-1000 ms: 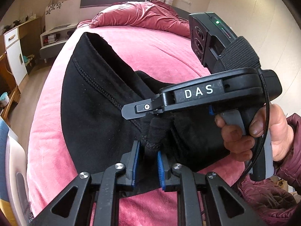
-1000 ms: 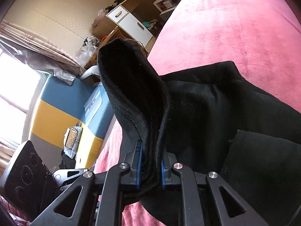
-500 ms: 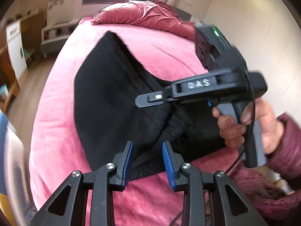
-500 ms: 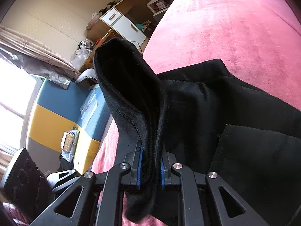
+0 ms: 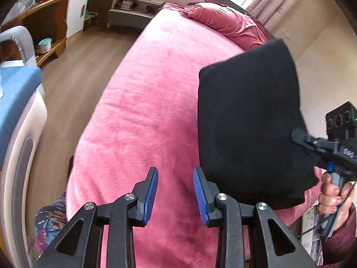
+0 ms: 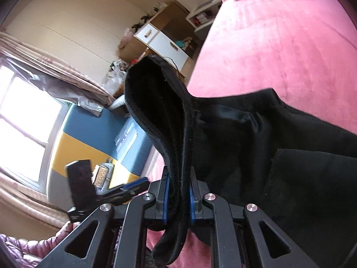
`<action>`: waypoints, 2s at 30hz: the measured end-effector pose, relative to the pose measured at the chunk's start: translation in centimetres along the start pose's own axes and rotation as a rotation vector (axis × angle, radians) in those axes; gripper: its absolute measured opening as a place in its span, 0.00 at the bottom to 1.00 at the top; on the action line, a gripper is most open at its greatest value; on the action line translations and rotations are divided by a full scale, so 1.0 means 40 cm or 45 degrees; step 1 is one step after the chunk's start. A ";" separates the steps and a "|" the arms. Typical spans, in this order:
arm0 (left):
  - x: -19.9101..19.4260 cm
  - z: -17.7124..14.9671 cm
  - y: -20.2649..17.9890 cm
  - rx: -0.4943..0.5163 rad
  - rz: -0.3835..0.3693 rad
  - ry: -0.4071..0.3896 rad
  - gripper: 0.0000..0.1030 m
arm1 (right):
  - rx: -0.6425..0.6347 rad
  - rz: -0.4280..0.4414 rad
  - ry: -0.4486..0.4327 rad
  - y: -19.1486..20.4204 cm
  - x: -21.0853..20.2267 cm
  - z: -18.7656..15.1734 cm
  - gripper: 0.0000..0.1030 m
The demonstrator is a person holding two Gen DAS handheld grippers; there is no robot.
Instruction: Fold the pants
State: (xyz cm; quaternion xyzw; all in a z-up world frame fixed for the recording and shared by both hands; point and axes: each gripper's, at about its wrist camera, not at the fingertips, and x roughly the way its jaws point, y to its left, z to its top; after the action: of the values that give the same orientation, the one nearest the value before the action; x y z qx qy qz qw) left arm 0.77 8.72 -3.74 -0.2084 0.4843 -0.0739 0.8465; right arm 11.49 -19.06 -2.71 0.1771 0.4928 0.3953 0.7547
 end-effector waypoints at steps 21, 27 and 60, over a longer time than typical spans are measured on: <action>0.104 0.049 -0.331 0.403 -0.360 0.055 0.35 | 0.262 -0.195 -0.430 -0.142 -0.473 -0.183 0.13; 0.161 -0.003 -0.408 0.519 -0.376 0.162 0.35 | 0.470 -0.291 -0.435 -0.301 -0.483 -0.267 0.13; 0.127 -0.050 -0.417 0.619 -0.390 0.192 0.38 | 0.625 -0.535 -0.452 -0.279 -0.498 -0.392 0.00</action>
State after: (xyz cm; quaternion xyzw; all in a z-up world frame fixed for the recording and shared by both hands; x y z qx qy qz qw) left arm 3.00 -8.56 -1.55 -0.0640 0.4767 -0.3300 0.8122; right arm -1.70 -43.31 -5.08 0.3137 0.4601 0.0648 0.8280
